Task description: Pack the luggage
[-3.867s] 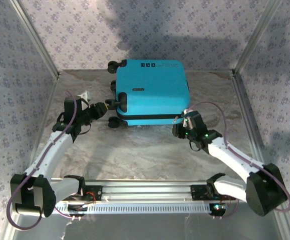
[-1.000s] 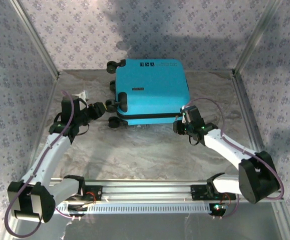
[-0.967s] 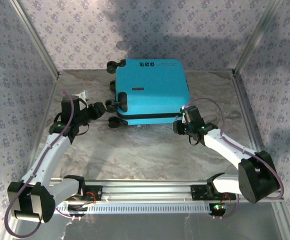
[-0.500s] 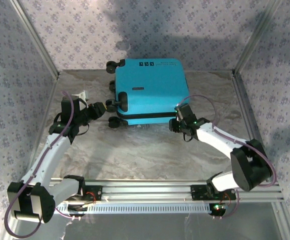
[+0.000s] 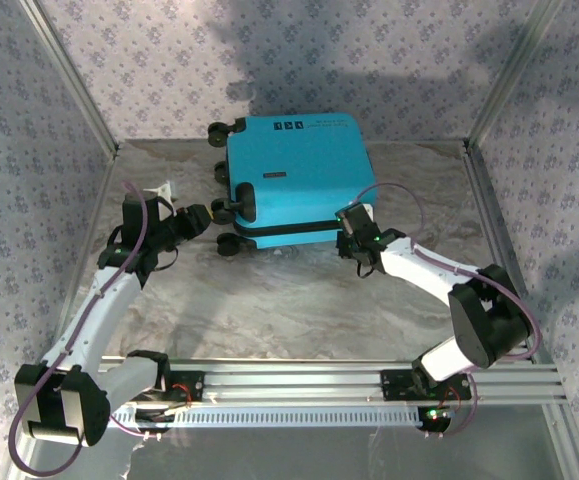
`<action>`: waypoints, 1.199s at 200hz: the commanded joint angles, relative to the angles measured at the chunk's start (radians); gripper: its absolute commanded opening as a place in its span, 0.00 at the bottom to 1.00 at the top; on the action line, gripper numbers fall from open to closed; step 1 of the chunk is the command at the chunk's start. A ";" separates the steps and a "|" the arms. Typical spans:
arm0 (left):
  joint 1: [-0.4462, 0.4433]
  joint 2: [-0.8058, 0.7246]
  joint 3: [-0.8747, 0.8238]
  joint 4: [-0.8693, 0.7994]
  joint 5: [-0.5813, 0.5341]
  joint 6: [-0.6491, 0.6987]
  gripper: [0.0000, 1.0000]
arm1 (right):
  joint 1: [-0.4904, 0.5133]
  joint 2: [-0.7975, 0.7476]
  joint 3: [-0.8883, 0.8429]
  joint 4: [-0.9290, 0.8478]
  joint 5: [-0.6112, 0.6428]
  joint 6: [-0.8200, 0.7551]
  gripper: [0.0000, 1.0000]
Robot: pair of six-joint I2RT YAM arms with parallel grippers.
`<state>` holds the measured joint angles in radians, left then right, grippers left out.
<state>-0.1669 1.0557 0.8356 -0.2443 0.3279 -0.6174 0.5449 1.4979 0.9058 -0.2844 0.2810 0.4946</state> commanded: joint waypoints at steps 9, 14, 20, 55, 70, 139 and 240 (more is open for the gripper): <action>-0.008 0.004 0.019 0.006 0.005 0.008 0.38 | -0.013 0.000 0.051 -0.021 0.054 0.006 0.30; -0.008 0.004 0.019 0.005 0.005 0.009 0.38 | -0.015 0.001 0.054 -0.018 0.049 0.002 0.30; -0.008 0.004 0.018 0.007 0.004 0.008 0.38 | -0.018 0.004 0.057 -0.017 0.043 -0.004 0.30; -0.010 0.004 0.018 0.008 0.006 0.006 0.38 | -0.025 0.047 0.078 0.006 0.020 -0.016 0.30; -0.010 0.002 0.017 0.008 0.006 0.007 0.38 | -0.019 0.060 0.076 0.032 0.037 -0.014 0.27; -0.010 -0.003 0.013 0.003 0.003 0.010 0.38 | -0.006 0.036 -0.002 0.191 0.100 -0.079 0.33; -0.016 -0.019 -0.009 0.007 -0.003 0.001 0.40 | -0.114 -0.018 -0.152 0.471 -0.088 -0.294 0.08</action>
<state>-0.1726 1.0561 0.8352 -0.2440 0.3275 -0.6174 0.4725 1.5219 0.7807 0.0757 0.2905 0.2806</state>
